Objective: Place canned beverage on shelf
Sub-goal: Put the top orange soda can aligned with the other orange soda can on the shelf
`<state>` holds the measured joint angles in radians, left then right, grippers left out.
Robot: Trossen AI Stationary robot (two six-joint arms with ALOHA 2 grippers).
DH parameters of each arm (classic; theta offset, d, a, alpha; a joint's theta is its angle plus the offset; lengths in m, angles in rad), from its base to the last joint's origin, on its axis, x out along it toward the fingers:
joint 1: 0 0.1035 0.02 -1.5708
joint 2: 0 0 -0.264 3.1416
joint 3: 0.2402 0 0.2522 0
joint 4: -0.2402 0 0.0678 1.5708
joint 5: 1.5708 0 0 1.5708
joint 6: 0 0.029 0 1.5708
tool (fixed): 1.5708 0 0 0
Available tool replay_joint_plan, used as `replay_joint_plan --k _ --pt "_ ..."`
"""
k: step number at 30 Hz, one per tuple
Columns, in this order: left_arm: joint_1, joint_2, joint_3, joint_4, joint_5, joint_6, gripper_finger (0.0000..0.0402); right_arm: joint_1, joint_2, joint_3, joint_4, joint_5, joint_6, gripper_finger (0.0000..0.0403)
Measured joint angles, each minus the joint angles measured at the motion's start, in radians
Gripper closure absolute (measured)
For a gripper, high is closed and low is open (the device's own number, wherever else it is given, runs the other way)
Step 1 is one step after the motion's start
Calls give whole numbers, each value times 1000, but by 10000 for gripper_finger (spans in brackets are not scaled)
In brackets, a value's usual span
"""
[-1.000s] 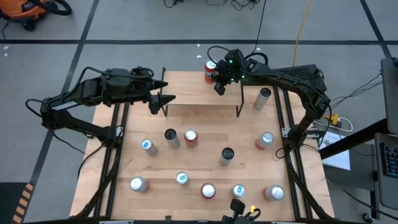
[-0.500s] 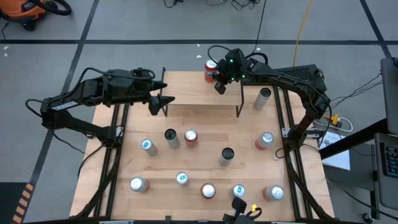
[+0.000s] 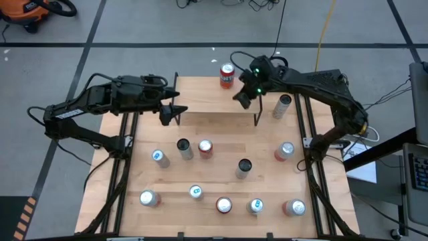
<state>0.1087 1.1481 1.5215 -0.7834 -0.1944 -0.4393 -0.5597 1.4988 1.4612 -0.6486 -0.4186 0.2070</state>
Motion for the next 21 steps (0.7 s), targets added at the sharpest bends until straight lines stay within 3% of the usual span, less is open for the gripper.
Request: replay_joint_plan --k 4,10,15,21 --pt "-1 0 0 -46 62 -4 20 118 -93 0 -6 8 93 403" --pt "-63 0 0 -184 161 -73 20 342 -189 1 -8 199 261 403" --pt "-215 14 -1 -287 181 -134 20 491 -204 1 -16 341 359 403" --pt "-424 68 -1 -351 139 -237 20 585 -193 1 -16 367 394 403"
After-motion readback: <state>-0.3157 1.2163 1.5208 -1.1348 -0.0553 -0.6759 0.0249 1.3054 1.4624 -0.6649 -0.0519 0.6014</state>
